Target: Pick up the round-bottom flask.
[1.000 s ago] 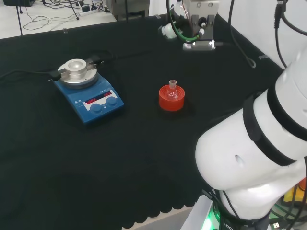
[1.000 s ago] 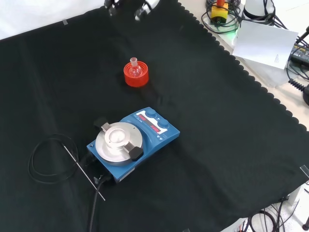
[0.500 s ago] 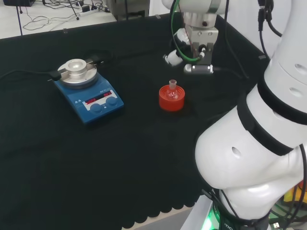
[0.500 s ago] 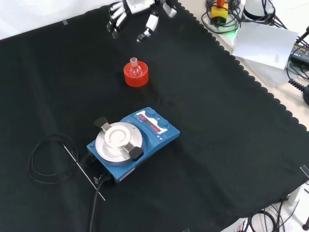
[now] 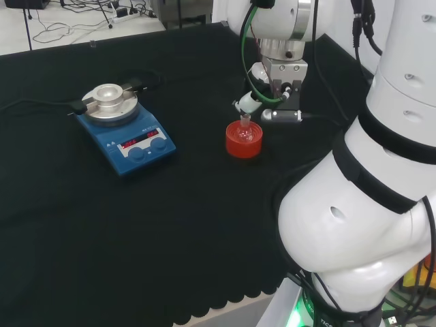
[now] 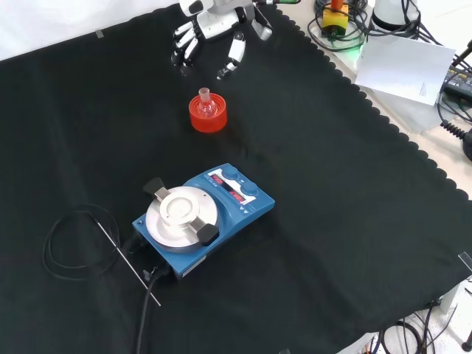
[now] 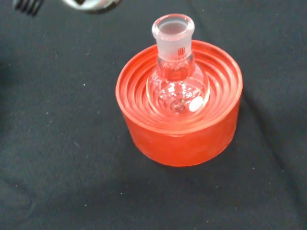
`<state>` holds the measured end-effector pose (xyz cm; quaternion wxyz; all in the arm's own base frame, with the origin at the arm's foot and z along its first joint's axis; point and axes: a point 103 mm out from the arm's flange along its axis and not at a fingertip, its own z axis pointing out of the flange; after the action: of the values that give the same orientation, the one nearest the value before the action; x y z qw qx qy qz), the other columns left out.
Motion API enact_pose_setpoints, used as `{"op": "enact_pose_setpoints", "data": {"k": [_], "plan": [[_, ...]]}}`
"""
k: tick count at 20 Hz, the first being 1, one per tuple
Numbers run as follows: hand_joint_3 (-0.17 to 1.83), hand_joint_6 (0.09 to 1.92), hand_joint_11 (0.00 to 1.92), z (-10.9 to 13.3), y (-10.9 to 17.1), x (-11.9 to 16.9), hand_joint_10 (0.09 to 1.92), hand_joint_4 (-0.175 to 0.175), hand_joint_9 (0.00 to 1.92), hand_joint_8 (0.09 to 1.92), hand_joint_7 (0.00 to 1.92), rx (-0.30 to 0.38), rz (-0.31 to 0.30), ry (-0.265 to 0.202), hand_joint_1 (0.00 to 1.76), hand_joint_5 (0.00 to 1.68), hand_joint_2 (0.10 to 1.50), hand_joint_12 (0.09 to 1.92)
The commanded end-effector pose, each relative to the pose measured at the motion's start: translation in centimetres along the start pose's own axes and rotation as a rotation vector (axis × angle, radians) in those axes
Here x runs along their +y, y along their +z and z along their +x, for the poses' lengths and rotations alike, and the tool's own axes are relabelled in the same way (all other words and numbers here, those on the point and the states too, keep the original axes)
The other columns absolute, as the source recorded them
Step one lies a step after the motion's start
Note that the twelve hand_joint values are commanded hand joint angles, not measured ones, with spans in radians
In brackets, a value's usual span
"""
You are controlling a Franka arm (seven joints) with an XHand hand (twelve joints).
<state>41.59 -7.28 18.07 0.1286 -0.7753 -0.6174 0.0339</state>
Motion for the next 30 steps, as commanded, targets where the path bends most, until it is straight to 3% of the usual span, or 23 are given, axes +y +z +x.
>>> {"op": "enact_pose_setpoints", "data": {"k": [1,7,18,30], "plan": [[0.6,0.37,0.07,-0.3,3.7,0.9,0.67,-0.015,0.43,0.63,0.22,0.017,0.017,0.012,0.83,0.61,0.69,1.41],[0.59,0.39,0.08,-1.1,5.8,2.1,0.67,-0.011,0.43,0.63,0.22,0.026,0.025,0.026,0.85,0.6,0.65,1.41],[0.6,0.47,0.09,-2.0,5.8,2.7,0.67,-0.015,0.44,0.64,0.23,0.024,-0.101,0.046,0.88,0.62,0.63,1.41],[0.61,0.67,0.12,-2.1,6.5,3.2,0.67,-0.022,0.48,0.65,0.26,0.021,-0.088,0.03,0.9,0.75,0.63,1.4]]}}
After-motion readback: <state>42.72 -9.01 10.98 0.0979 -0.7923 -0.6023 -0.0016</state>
